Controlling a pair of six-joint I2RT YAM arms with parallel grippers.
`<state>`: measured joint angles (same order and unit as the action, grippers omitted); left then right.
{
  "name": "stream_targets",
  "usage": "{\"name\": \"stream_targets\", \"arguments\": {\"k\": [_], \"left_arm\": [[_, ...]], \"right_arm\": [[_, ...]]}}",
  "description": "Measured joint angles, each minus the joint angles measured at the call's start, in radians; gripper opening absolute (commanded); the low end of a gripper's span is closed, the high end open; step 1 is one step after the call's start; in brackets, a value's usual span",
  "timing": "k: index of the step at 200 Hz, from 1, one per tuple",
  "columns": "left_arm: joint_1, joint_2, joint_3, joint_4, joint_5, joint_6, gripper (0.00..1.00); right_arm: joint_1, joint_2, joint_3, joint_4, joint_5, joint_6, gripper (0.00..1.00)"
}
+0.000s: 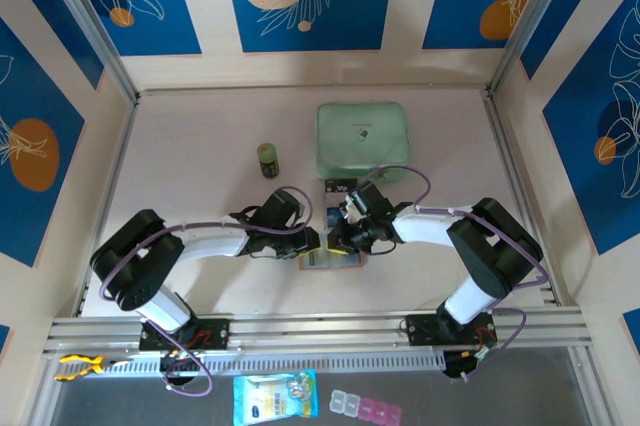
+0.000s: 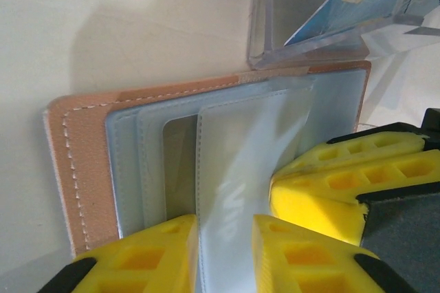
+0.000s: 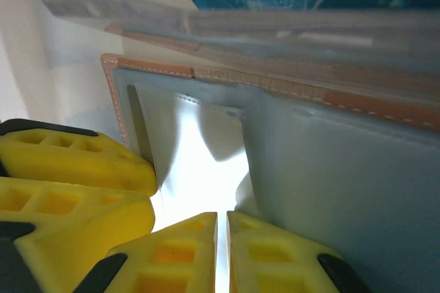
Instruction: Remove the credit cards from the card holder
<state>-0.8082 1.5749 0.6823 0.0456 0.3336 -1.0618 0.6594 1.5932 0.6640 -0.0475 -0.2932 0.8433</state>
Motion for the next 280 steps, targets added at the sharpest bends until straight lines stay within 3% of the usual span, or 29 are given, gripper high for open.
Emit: {"name": "stream_targets", "arguments": {"k": [119, 188, 259, 280], "left_arm": [[-0.006, 0.000, 0.000, 0.022, 0.008, -0.007, 0.01], [-0.006, 0.006, 0.000, 0.021, 0.008, -0.006, 0.01], [-0.006, 0.035, 0.000, 0.025, 0.026, -0.006, 0.03], [-0.007, 0.036, 0.000, 0.026, 0.026, -0.006, 0.04]], "right_arm": [[-0.001, -0.001, -0.005, 0.011, -0.002, 0.000, 0.12], [-0.011, -0.120, 0.027, -0.134, 0.019, 0.002, 0.25], [-0.105, -0.290, 0.061, -0.393, 0.121, -0.025, 0.31], [-0.131, -0.298, 0.049, -0.440, 0.145, -0.037, 0.37]]}}
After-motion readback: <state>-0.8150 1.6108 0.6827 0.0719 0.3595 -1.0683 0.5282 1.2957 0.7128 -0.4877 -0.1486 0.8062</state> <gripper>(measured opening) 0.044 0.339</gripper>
